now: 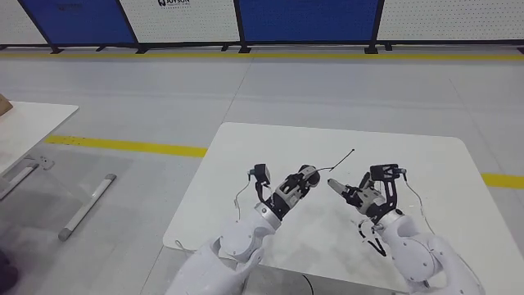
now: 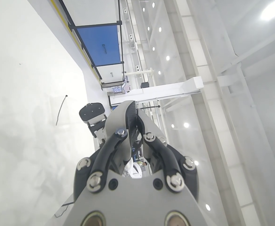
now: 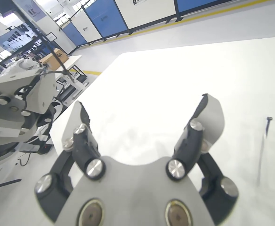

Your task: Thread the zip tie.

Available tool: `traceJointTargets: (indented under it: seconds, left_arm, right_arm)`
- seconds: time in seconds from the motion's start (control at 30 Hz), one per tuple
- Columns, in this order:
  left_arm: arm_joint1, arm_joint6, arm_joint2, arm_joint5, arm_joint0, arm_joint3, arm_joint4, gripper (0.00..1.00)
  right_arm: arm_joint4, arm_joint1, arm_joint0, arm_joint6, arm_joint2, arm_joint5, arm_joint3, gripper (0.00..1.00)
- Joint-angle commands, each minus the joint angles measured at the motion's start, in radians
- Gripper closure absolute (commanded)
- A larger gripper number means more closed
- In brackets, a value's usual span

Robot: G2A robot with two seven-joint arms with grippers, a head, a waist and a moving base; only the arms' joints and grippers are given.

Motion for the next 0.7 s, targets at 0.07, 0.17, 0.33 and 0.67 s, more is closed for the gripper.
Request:
traceJointTargets:
  seconds: [0.07,0.17,0.33,0.67]
  left_arm:
    - [-0.003,0.017,0.009,-0.003,-0.002,0.006,0.02,1.0]
    - [-0.006,0.025,0.017,-0.003,-0.004,0.009,0.033,1.0]
    - [-0.009,0.035,0.026,-0.001,-0.006,0.009,0.051,1.0]
    - [-0.015,0.037,0.043,0.004,-0.017,0.024,0.071,1.0]
  right_arm:
    - [-0.007,-0.002,-0.008,-0.014,-0.002,0.0,-0.01,0.53]
    - [-0.009,-0.002,-0.013,-0.012,0.0,-0.005,-0.016,0.65]
    - [-0.003,-0.002,-0.02,0.003,0.006,-0.024,-0.023,0.69]
    - [0.005,-0.001,-0.034,0.011,0.014,-0.056,-0.046,0.65]
